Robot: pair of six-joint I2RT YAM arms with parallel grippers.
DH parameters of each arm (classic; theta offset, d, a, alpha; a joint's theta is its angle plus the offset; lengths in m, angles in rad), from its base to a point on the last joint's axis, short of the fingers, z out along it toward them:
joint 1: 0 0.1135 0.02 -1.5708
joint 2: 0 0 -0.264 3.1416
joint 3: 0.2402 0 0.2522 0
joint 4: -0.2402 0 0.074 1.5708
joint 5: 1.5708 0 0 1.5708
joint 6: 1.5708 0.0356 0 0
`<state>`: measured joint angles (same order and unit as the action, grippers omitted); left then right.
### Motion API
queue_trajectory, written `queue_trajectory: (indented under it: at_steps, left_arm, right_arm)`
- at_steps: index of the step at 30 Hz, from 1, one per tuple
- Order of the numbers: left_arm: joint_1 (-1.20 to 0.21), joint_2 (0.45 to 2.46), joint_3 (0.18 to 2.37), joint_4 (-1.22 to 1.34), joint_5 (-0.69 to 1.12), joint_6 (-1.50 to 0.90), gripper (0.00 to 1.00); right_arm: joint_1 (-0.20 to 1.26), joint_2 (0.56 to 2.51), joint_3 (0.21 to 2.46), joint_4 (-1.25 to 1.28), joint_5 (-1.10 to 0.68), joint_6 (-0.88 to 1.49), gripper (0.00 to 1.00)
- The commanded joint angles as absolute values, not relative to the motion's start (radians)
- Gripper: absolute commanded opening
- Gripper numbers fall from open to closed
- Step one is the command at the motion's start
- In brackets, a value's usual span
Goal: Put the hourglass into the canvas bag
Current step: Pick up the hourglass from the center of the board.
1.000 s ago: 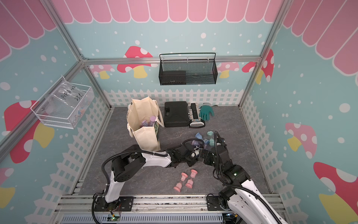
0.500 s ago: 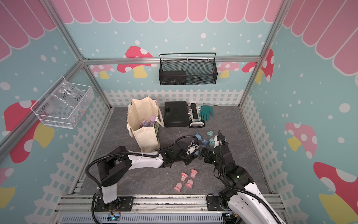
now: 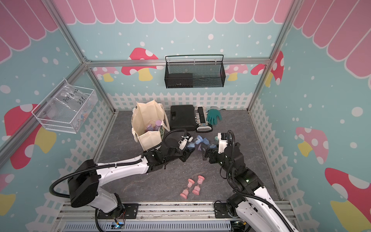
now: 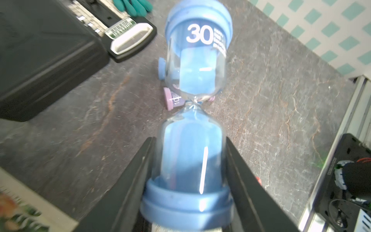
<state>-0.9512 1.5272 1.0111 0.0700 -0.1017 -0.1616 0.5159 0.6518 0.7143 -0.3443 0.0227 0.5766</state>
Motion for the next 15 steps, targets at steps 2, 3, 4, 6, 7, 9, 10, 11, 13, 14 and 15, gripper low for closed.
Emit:
queue_trajectory:
  at_steps: [2,3,4,6,7,9,10,11,13,14,15]
  left_arm:
    - [-0.944,1.419,1.065,-0.063,-0.192,-0.192,0.24]
    - [-0.938,1.401,1.078,-0.093,-0.194,-0.197,0.23]
    - [-0.932,1.38,1.092,-0.125,-0.2,-0.202,0.23]
    - [-0.921,1.349,1.115,-0.175,-0.217,-0.211,0.22]
    - [-0.916,1.334,1.13,-0.203,-0.232,-0.218,0.22]
    - [-0.908,1.305,1.157,-0.248,-0.258,-0.227,0.21]
    - [-0.907,1.29,1.169,-0.268,-0.276,-0.229,0.21]
    - [-0.905,1.278,1.178,-0.283,-0.294,-0.23,0.21]
    - [-0.902,1.26,1.213,-0.329,-0.343,-0.231,0.21]
    - [-0.902,1.256,1.23,-0.354,-0.368,-0.233,0.21]
    - [-0.902,1.249,1.245,-0.375,-0.403,-0.234,0.2]
  right_arm:
    - [0.51,0.684,0.745,-0.226,-0.069,0.515,1.0]
    - [0.51,0.693,0.751,-0.209,-0.085,0.51,1.0]
    - [0.51,0.704,0.756,-0.194,-0.106,0.503,0.99]
    - [0.509,0.719,0.758,-0.156,-0.149,0.483,1.0]
    - [0.511,0.729,0.759,-0.134,-0.165,0.475,1.0]
    - [0.511,0.743,0.762,-0.096,-0.181,0.472,1.0]
    - [0.511,0.752,0.762,-0.071,-0.19,0.47,1.0]
    - [0.511,0.76,0.761,-0.05,-0.199,0.467,0.99]
    - [0.511,0.783,0.763,-0.002,-0.224,0.46,1.0]
    - [0.511,0.793,0.764,0.021,-0.238,0.455,1.0]
    - [0.511,0.808,0.767,0.044,-0.249,0.45,1.0]
